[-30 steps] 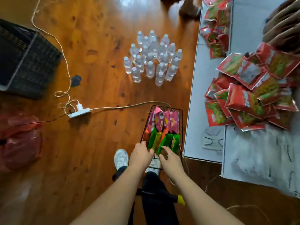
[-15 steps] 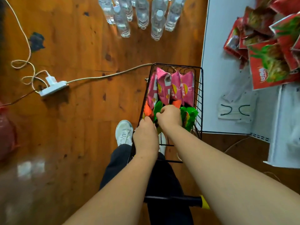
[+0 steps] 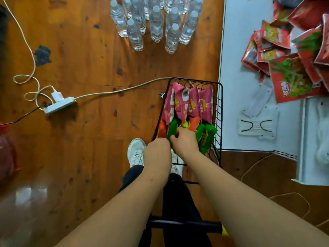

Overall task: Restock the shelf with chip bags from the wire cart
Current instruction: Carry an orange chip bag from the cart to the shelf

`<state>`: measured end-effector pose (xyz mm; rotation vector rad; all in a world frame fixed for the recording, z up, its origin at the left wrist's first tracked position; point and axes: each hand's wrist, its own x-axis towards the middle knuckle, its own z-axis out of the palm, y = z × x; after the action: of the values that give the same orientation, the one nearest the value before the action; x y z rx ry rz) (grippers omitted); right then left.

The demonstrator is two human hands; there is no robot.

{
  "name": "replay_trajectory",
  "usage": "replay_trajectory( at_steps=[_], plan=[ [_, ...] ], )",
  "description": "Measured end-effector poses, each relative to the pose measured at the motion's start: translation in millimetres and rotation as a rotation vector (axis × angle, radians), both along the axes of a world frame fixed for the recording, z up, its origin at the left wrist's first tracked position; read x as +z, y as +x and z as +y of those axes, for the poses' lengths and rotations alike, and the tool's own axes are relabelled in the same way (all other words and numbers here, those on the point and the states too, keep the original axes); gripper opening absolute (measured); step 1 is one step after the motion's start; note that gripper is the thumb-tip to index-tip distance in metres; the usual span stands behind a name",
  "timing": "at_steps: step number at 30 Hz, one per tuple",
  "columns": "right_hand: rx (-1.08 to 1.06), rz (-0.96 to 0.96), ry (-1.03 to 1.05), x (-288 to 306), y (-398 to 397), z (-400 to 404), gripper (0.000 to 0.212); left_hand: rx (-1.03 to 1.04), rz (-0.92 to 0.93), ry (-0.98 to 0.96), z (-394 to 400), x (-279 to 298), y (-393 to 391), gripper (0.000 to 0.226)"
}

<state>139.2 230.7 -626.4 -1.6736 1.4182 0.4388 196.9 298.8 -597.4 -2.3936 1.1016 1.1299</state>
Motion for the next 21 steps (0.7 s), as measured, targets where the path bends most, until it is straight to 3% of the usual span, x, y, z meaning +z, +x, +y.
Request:
replay_trajectory(
  at_steps=[9,15,18,21],
  plan=[
    [-0.019,-0.099,0.186,6,-13,-2,0.013,0.117,0.003,-0.039,-8,-3,6,0.021],
    [-0.209,-0.262,0.326,38,-30,7,0.022,0.074,0.032,-0.322,25,27,16,0.018],
    [-0.352,-0.356,0.369,52,-38,14,0.036,0.139,0.221,-0.438,33,41,23,0.024],
    [-0.506,-0.427,0.408,69,-41,12,0.021,0.341,0.577,-0.428,20,64,32,0.032]
  ],
)
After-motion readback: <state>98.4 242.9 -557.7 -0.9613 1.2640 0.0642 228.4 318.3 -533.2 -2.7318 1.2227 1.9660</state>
